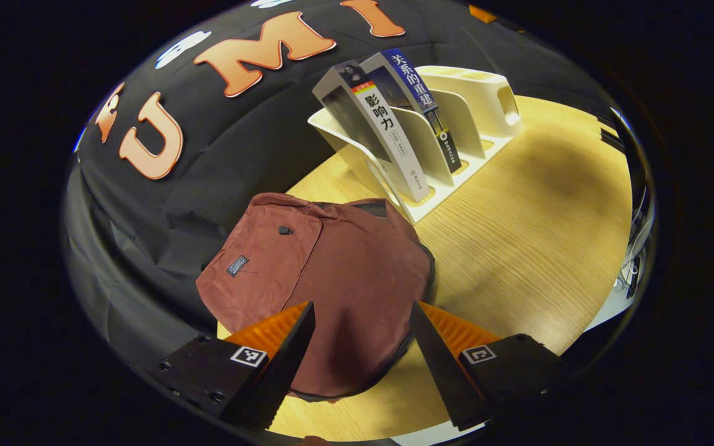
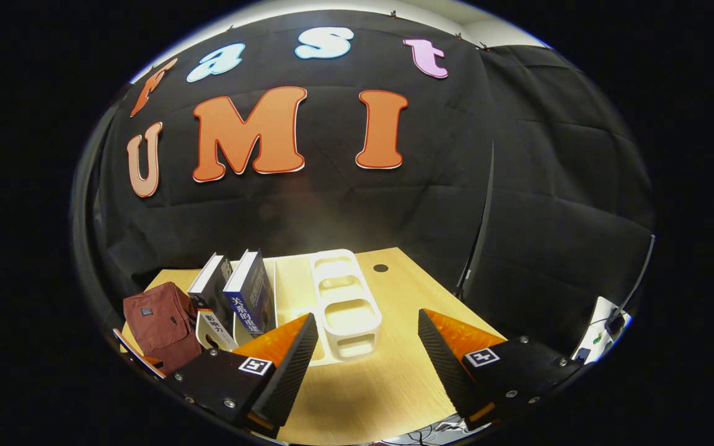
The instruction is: Open the schoolbag, grab two books from the bookshelf and put them into the schoolbag.
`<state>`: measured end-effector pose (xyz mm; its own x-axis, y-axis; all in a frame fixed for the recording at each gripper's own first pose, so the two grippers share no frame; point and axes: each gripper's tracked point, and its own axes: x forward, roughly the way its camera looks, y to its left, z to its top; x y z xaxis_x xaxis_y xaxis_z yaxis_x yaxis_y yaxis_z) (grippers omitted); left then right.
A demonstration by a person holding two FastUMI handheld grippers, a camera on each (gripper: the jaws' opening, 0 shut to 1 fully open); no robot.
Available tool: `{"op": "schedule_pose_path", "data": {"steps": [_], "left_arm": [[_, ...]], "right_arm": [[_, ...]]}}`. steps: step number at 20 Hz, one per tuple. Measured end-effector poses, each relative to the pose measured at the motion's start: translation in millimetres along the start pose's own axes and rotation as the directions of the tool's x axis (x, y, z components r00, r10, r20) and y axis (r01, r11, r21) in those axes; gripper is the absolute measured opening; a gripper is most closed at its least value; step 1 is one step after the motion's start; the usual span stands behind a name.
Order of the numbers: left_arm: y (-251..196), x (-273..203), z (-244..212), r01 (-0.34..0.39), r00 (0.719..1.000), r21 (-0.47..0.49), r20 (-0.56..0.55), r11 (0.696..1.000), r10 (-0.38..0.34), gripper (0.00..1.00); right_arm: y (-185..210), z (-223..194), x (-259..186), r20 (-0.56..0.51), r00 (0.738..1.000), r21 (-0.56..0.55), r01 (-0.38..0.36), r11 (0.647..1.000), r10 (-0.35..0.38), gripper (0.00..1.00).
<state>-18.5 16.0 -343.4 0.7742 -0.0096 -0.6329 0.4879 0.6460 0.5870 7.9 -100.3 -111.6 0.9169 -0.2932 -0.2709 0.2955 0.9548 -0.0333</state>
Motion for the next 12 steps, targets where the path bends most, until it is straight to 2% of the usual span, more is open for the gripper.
{"op": "schedule_pose_path", "data": {"steps": [5, 7, 12], "left_arm": [[-8, 0, 1, 0.007, 1.000, 0.048, -0.016, 0.999, -0.006, 0.98], [-19, -4, 2, 0.039, 0.999, 0.040, -0.010, 0.998, -0.038, 0.98], [-29, 9, -17, 0.054, 0.996, 0.029, -0.076, 0.998, -0.052, 0.98]], "right_arm": [[-3, -8, 0, -0.029, 0.999, 0.031, -0.018, 0.999, 0.018, 0.97], [-3, -10, 1, -0.030, 0.999, 0.028, -0.020, 0.999, 0.021, 0.97], [-2, -17, 5, -0.058, 0.997, 0.048, -0.040, 0.998, 0.043, 0.97]]}}
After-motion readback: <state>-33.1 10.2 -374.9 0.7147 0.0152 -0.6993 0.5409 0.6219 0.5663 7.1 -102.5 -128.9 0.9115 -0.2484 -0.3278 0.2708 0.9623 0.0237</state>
